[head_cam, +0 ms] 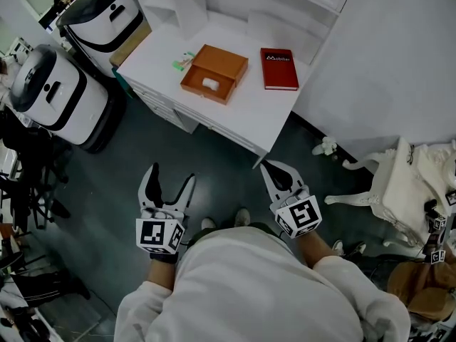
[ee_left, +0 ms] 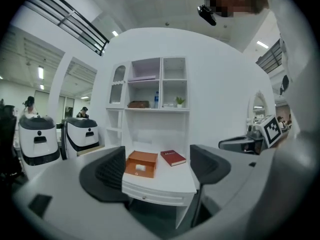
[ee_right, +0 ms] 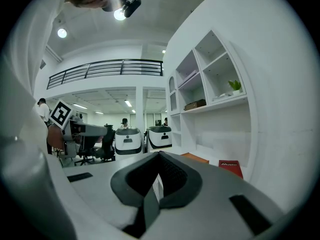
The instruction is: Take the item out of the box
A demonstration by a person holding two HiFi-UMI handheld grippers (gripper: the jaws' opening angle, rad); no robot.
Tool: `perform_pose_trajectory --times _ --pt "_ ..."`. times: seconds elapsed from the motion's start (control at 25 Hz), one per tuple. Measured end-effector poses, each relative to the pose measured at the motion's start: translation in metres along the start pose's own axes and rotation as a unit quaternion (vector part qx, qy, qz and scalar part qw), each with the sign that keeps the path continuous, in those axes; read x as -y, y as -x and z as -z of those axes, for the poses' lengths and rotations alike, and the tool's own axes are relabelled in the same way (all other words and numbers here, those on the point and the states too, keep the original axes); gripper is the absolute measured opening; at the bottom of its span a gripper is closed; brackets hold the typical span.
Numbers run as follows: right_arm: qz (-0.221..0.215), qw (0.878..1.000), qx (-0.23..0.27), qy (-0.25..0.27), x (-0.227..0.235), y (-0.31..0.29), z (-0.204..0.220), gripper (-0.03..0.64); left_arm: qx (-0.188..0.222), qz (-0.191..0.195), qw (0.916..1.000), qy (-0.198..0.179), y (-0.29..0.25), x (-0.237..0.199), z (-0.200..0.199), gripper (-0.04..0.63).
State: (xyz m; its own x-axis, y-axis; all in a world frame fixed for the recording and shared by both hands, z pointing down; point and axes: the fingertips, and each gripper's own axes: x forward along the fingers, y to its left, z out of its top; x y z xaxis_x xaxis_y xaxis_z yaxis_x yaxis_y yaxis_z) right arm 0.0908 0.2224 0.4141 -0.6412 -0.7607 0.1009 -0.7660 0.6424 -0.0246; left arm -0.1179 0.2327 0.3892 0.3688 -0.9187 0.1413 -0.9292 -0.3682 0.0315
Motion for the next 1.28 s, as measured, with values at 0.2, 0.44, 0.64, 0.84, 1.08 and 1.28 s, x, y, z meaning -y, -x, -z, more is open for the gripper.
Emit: perform_pose_trajectory --times 0.2,0.44,0.64,0.84,1.08,1.28 --pt "-0.008 1.000 0.002 -0.008 0.000 0.003 0.003 0.023 -0.014 -0.006 0.9999 -0.002 0.001 0.004 0.003 0.394" --pt "-0.018 1.000 -0.014 -0.016 0.002 -0.004 0.017 0.023 -0.037 -0.018 0.9991 0.011 -0.001 0.001 0.021 0.394" --pt "-0.017 0.999 -0.033 -0.016 0.008 -0.020 0.029 0.023 -0.046 -0.011 0.9984 0.031 -0.019 -0.010 0.036 0.393" --pt "-0.002 0.999 -0.043 -0.007 0.026 -0.046 0.026 0.023 -0.051 0.007 0.9975 0.048 -0.059 -0.026 0.050 0.393" --pt "0.021 0.998 -0.062 0.001 0.060 -0.099 0.017 0.023 -0.055 0.025 0.9968 0.053 -0.129 -0.062 0.047 0.385" --pt "0.038 0.997 -0.073 0.005 0.080 -0.162 0.001 0.023 -0.076 0.051 0.9939 0.061 -0.186 -0.100 0.050 0.380"
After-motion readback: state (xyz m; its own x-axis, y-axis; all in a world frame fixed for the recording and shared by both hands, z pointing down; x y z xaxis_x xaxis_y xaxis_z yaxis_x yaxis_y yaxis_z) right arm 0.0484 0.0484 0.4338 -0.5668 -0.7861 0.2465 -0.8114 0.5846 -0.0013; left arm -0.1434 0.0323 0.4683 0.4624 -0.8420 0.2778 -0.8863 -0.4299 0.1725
